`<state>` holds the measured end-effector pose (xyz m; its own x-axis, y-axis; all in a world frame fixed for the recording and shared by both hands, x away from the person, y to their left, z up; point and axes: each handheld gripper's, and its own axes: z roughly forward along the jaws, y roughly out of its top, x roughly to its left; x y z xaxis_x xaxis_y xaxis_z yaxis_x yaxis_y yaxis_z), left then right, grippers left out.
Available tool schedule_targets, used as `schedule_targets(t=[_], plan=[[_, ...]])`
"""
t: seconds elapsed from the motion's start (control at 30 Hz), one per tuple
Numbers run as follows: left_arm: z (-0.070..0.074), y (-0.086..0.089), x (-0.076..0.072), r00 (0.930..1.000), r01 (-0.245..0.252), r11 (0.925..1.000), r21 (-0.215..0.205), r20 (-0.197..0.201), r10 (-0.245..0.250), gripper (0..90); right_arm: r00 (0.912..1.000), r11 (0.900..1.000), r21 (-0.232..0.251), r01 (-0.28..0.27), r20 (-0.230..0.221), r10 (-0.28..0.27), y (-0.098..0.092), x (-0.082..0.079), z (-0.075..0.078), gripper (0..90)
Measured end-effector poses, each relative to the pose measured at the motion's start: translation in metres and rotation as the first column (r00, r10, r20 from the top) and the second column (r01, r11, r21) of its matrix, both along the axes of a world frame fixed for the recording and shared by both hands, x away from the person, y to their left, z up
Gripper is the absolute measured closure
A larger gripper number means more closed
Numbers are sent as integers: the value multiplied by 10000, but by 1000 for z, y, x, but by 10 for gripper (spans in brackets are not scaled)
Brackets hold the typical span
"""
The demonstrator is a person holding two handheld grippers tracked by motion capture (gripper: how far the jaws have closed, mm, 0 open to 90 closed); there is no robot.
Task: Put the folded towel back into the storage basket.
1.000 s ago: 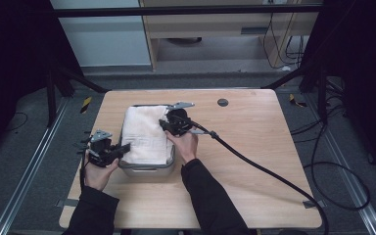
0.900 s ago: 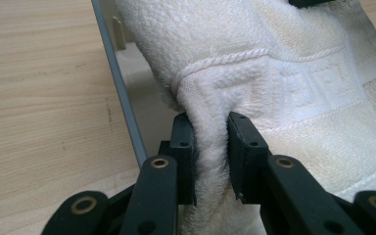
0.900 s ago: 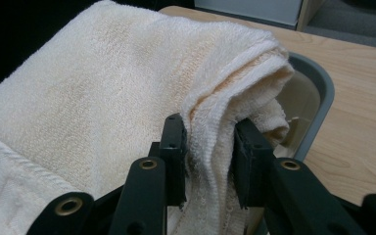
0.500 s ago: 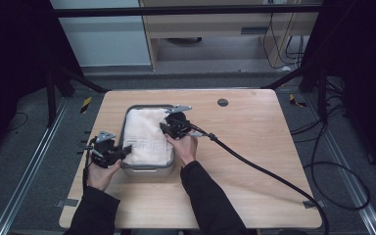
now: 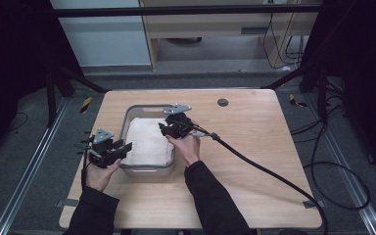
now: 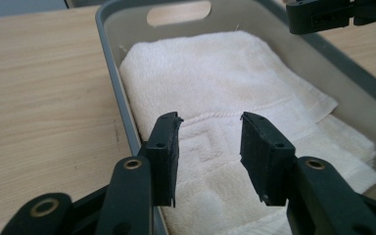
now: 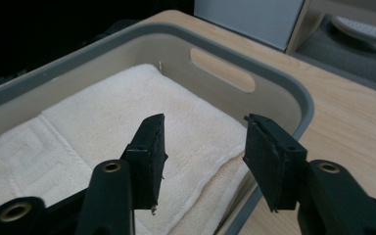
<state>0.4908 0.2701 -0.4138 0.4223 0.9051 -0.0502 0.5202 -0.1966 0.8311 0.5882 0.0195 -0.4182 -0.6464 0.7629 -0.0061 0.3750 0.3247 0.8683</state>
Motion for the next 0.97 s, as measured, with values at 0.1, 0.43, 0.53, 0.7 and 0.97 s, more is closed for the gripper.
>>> schedule_targets(t=[0.1,0.43,0.53,0.7,0.97], plan=[[6,2,-5,9992,63,9996,-284,386,-52,534,9996,9997,228,45,276,-51,-11,-7,10,400],[10,10,-17,9971,42,9987,-505,765,-3,398,9968,9974,691,199,761,-252,-73,-34,35,226],[8,10,-18,9971,84,9984,-553,766,-42,379,9969,9964,786,305,701,-361,-91,-42,36,211],[5,9,-22,9953,315,9987,-410,929,-276,338,9966,9949,851,545,567,-594,-129,-58,30,183],[-2,11,-34,9906,249,9997,-74,1346,-237,287,9919,9883,926,1215,265,-1244,-191,-84,10,168]])
